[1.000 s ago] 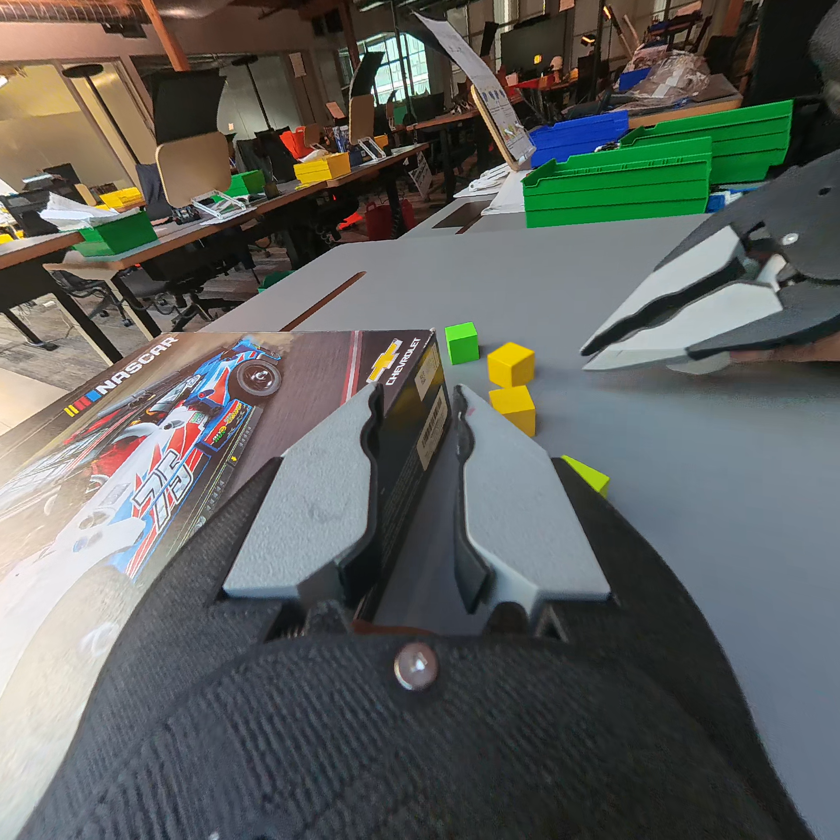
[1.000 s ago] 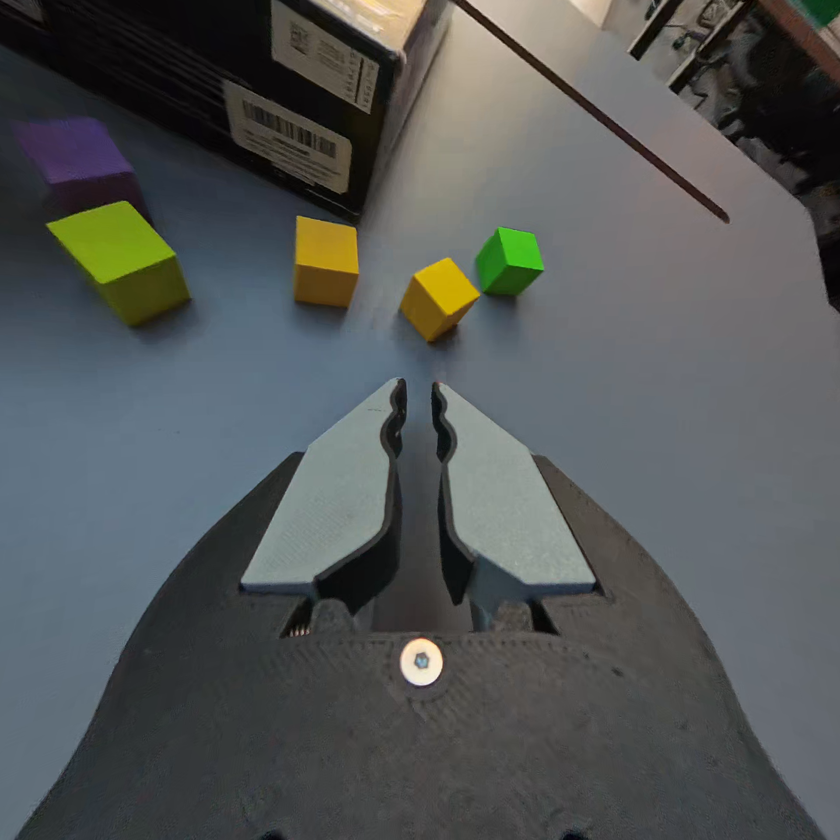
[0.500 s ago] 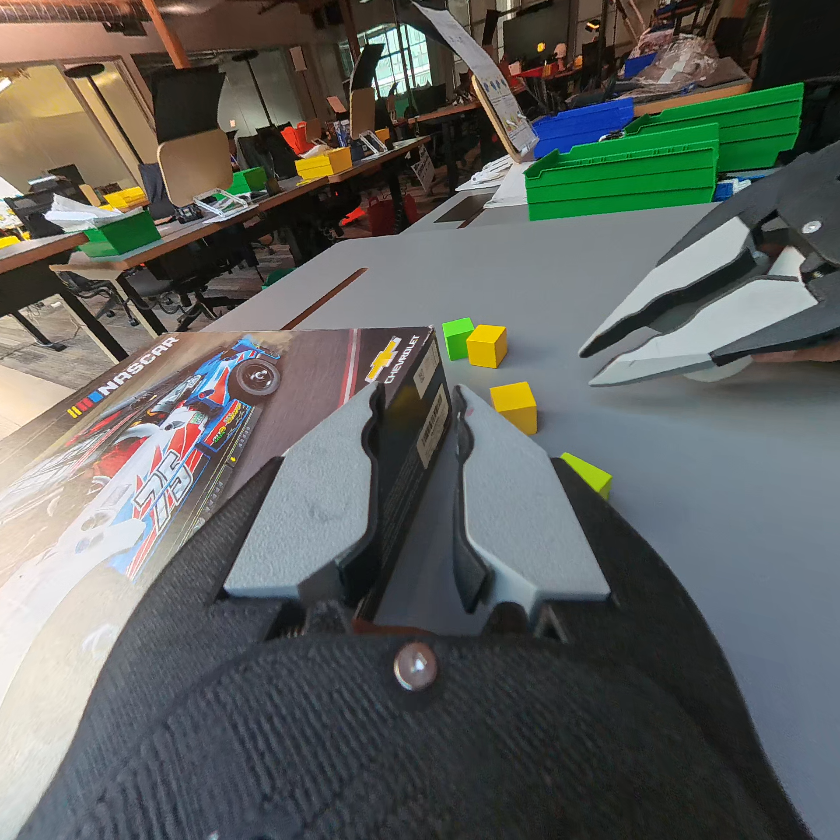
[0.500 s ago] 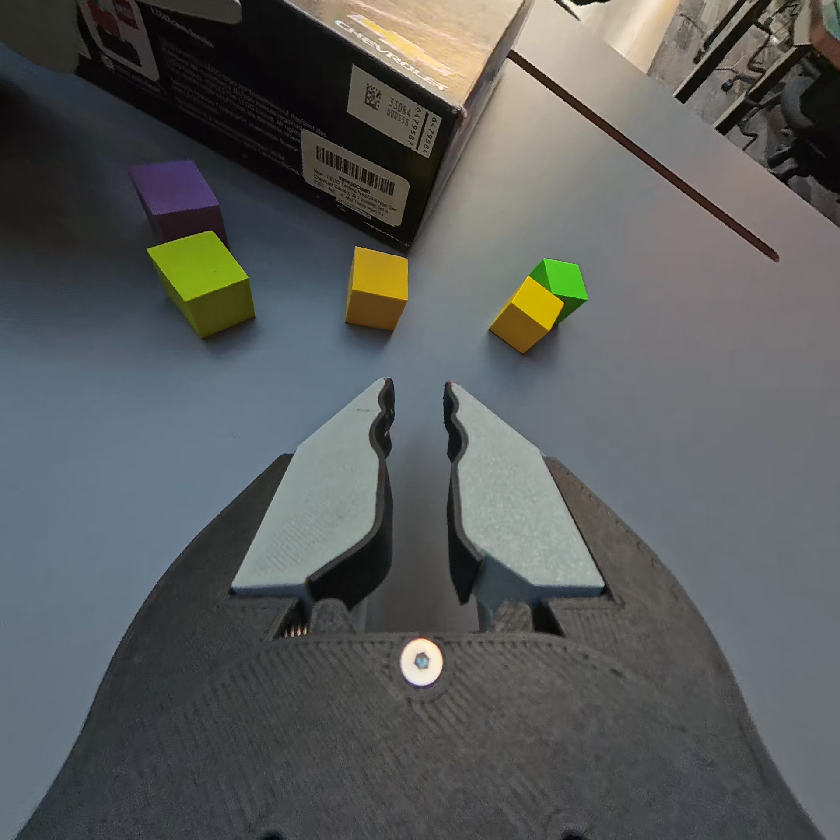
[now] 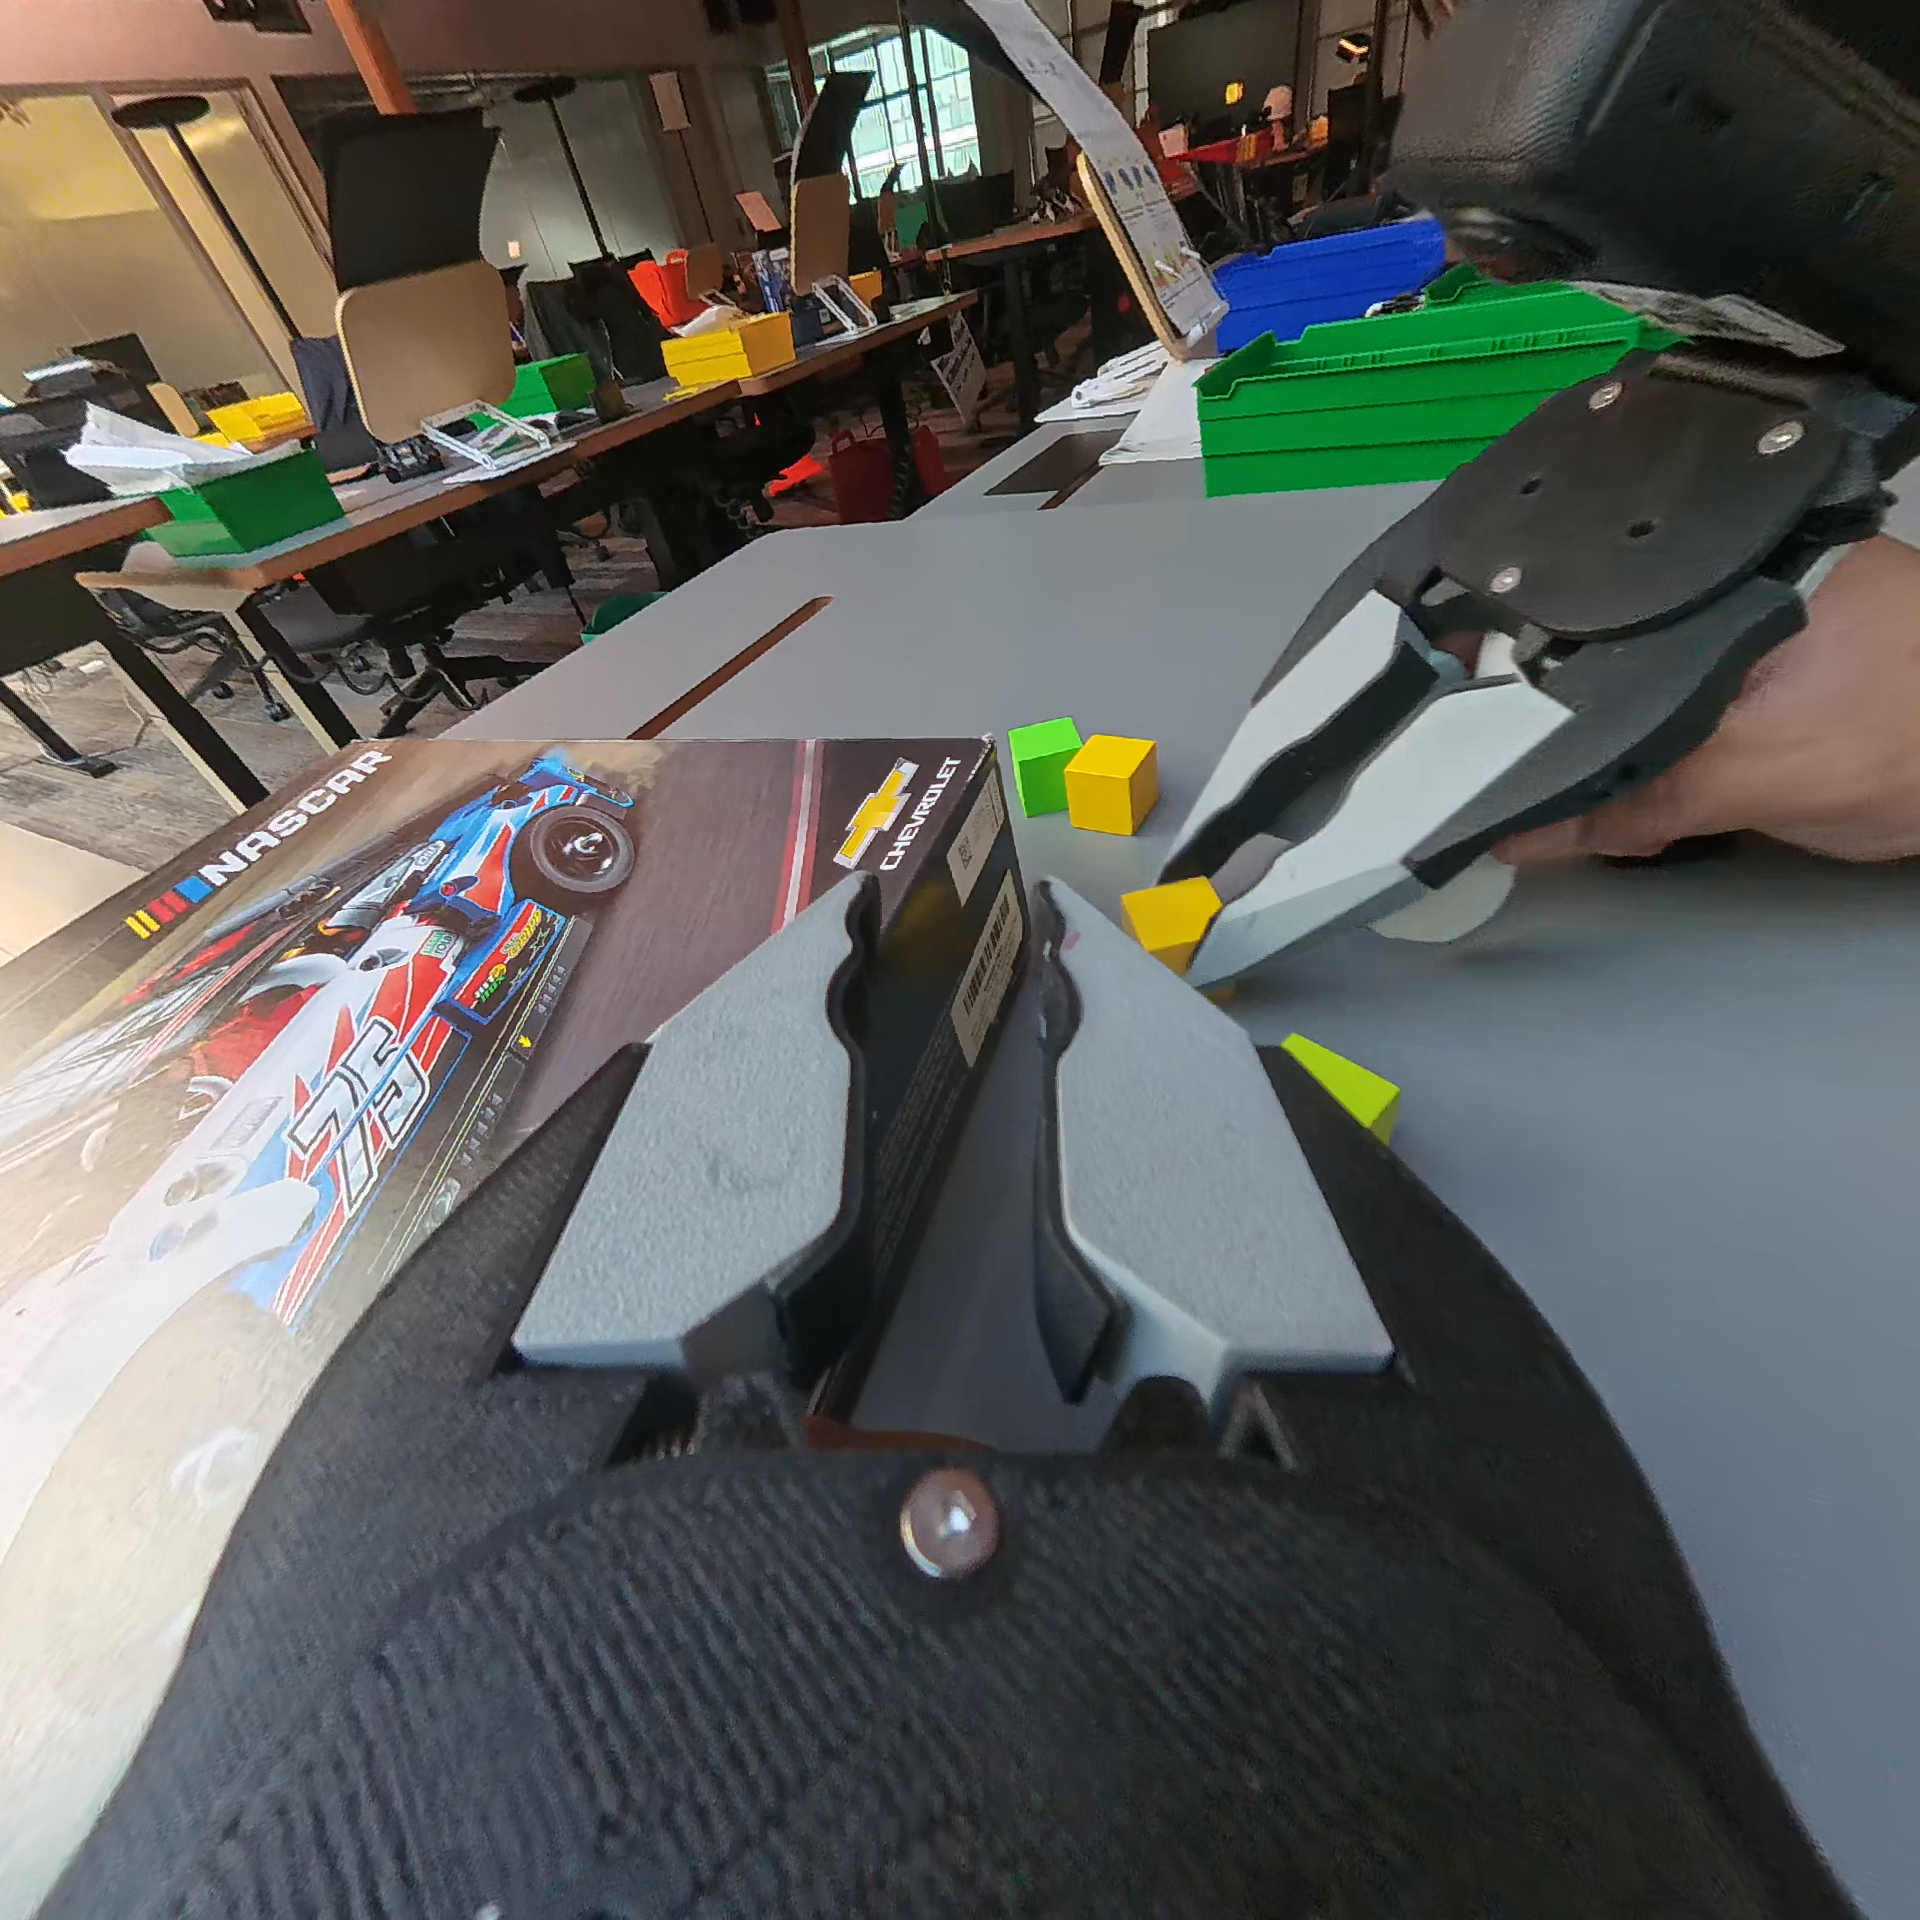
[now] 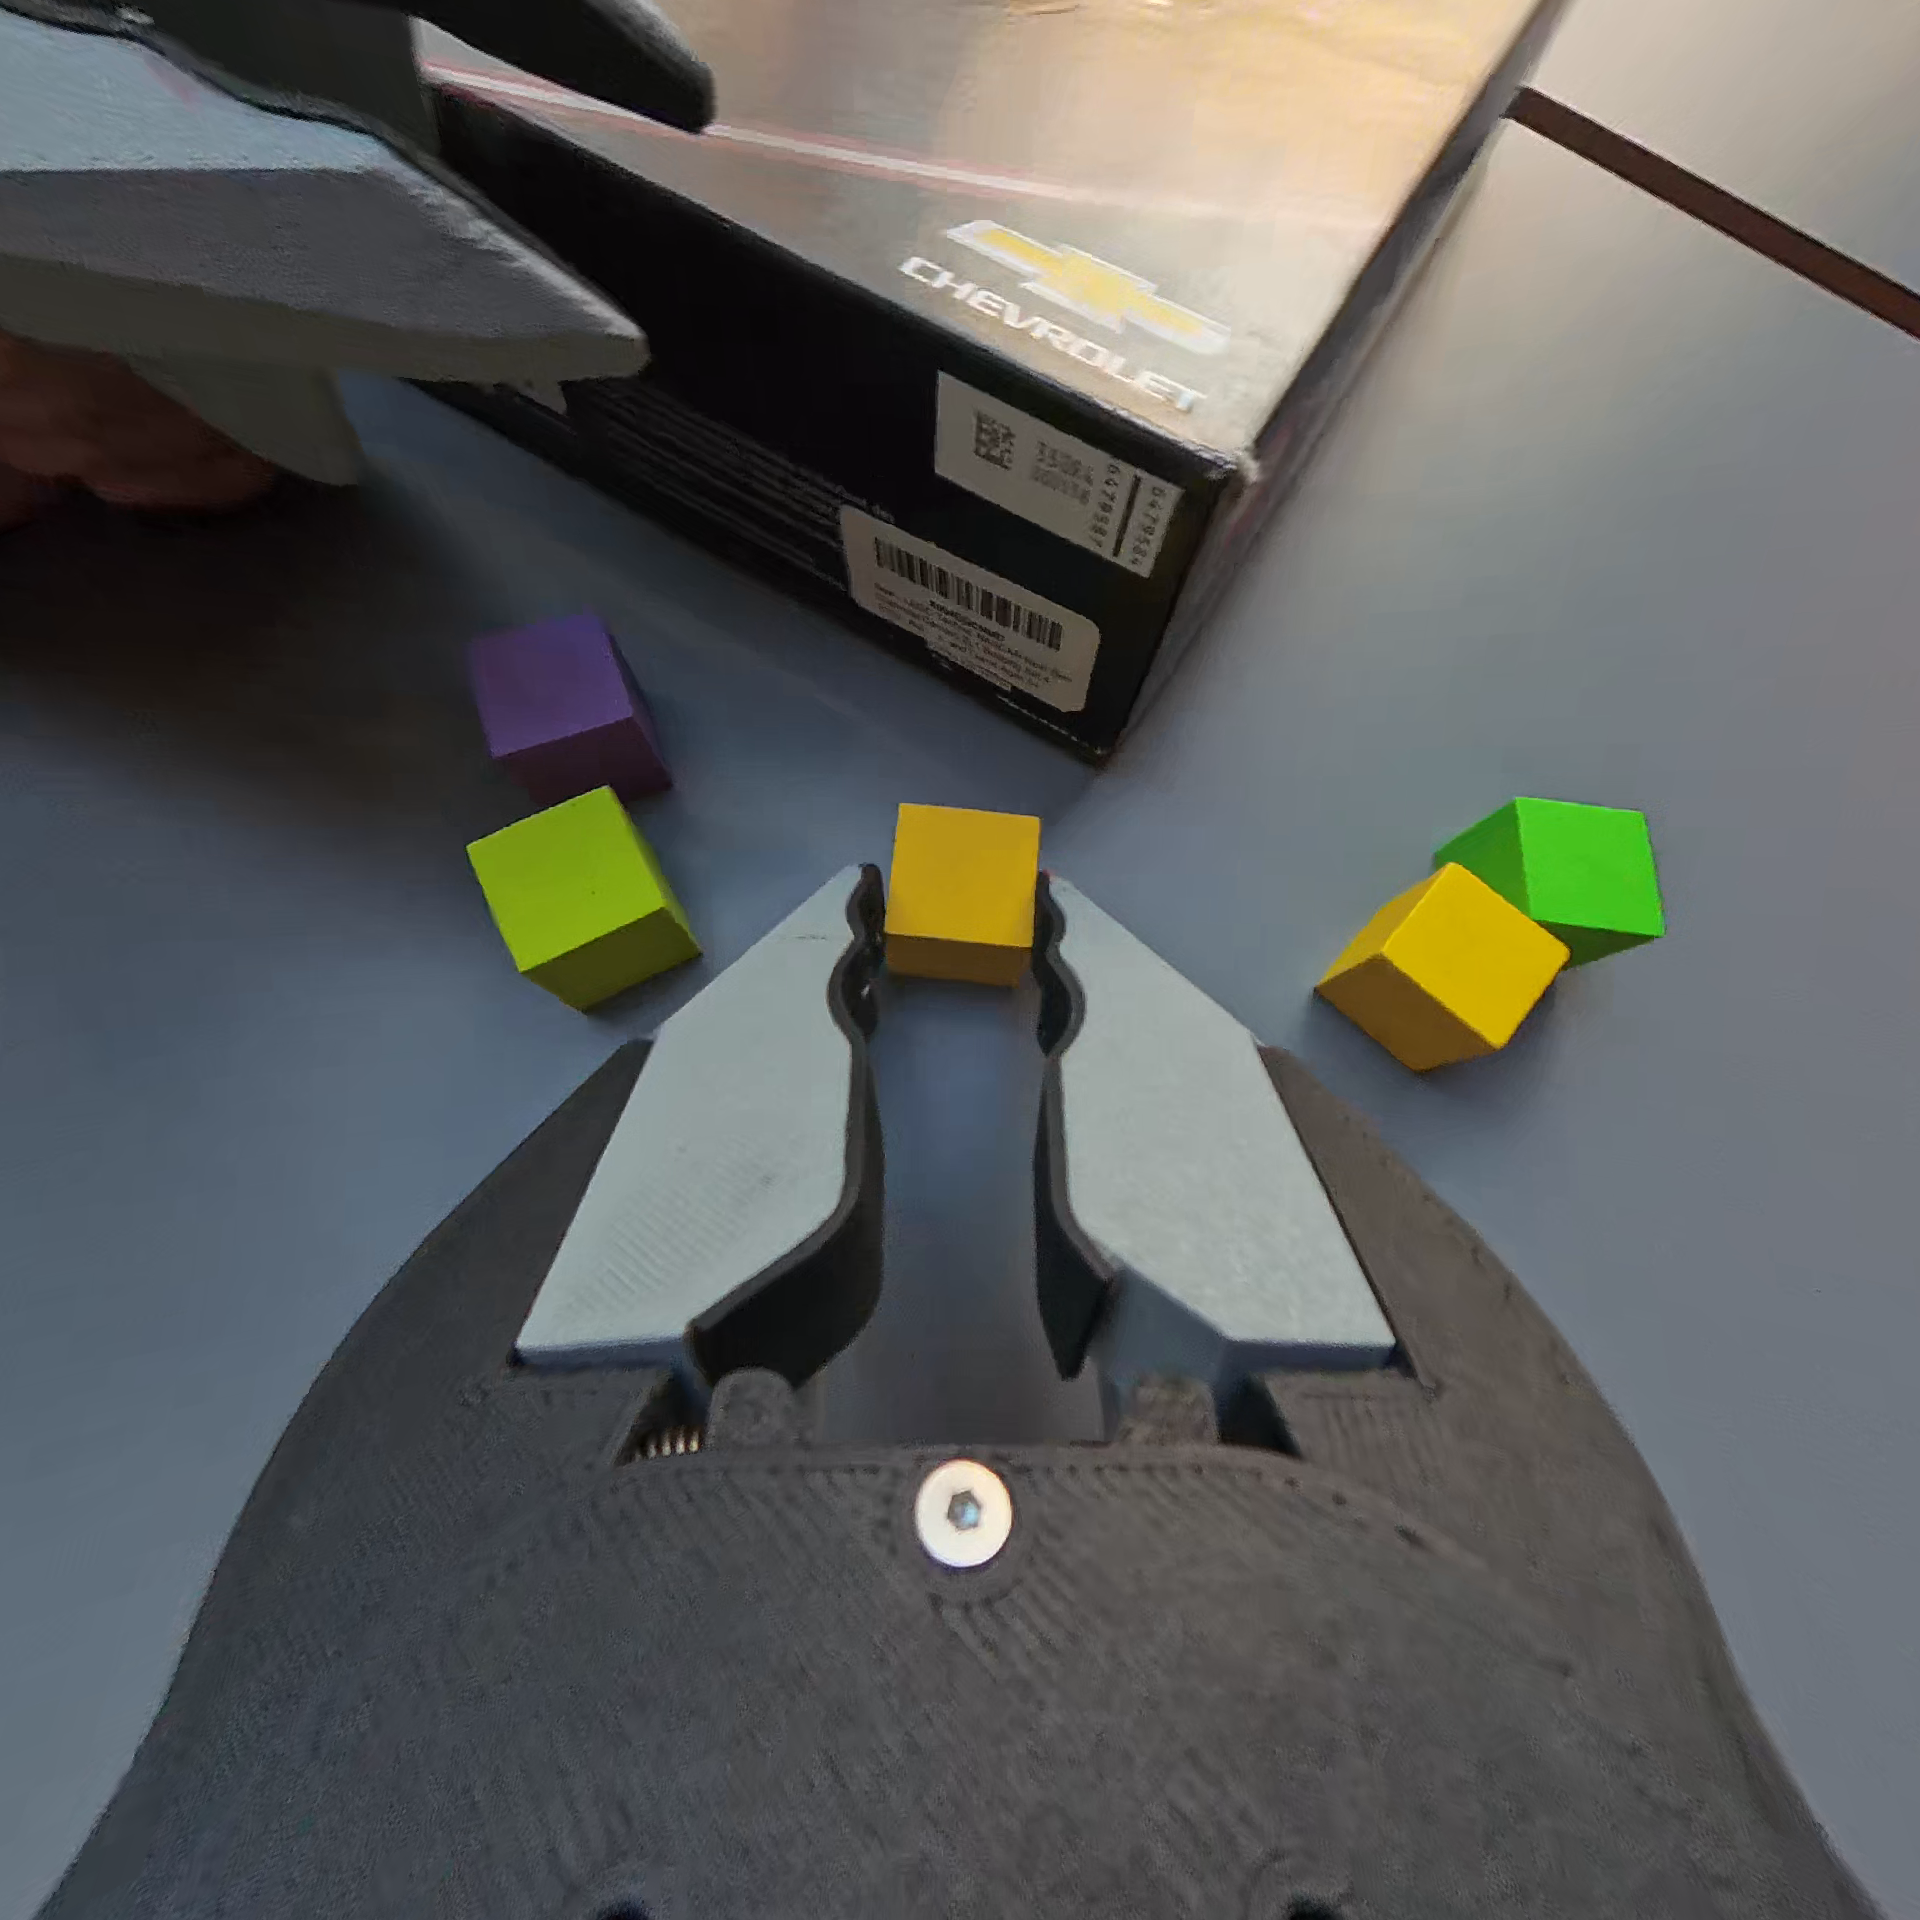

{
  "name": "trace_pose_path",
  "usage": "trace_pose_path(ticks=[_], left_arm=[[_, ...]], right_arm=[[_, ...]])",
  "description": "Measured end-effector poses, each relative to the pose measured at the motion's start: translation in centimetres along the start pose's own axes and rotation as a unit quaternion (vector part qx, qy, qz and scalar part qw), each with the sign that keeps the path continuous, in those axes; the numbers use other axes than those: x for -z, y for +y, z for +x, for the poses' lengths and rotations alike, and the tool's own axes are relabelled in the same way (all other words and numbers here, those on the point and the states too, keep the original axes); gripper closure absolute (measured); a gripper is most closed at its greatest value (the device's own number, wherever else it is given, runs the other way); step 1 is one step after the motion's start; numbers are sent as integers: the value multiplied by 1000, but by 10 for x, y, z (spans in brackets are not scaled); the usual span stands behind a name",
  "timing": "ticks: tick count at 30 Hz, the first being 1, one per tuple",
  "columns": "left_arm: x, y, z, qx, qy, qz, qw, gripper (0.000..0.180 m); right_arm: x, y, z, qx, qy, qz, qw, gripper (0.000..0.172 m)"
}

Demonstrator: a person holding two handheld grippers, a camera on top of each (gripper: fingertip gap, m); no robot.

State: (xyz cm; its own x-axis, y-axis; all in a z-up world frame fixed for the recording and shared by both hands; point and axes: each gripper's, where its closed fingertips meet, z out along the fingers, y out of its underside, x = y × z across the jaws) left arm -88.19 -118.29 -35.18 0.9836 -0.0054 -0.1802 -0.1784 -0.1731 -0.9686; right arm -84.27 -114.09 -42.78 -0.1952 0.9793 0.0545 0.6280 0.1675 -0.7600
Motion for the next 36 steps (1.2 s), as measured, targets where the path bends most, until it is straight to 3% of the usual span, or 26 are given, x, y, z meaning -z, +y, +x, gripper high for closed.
trace_pose_path(ticks=[5,9,12,14,17,20,22,24,27,29,31,33,36], left_arm=[[0,-1,-1,5,0,2,1000,154],[1,-1,-1,3,-1,2,1000,154],[1,-1,-1,4,0,3,1000,154],[1,-1,0,4,0,2,1000,154],[0,-1,0,3,1,1,1000,153],[0,0,1,1,3,0,1000,155],[0,0,2,0,4,-2,1000,155],[0,0,2,0,4,-2,1000,155],[0,0,2,1,4,-2,1000,155],[-1,0,2,2,5,-4,1000,156],[-1,0,2,3,6,-4,1000,156],[-1,0,2,3,6,-4,1000,156],[0,0,2,5,5,-2,1000,156]], right_arm=[[13,13,-10,39,-43,-4,998,146],[31,24,-40,53,-158,-3,986,145],[35,23,-43,64,-159,9,985,132],[38,17,-41,58,-159,27,985,132],[40,5,-23,29,-139,55,988,131],[36,-1,35,-33,7,50,998,138],[35,4,68,-84,84,26,993,133],[27,8,77,-121,90,6,989,125],[14,14,82,-131,100,-21,986,126],[6,22,86,-127,110,-45,985,131],[4,23,88,-113,125,-49,984,146],[6,24,88,-96,133,-53,985,146],[10,13,60,-58,62,-15,996,145]])
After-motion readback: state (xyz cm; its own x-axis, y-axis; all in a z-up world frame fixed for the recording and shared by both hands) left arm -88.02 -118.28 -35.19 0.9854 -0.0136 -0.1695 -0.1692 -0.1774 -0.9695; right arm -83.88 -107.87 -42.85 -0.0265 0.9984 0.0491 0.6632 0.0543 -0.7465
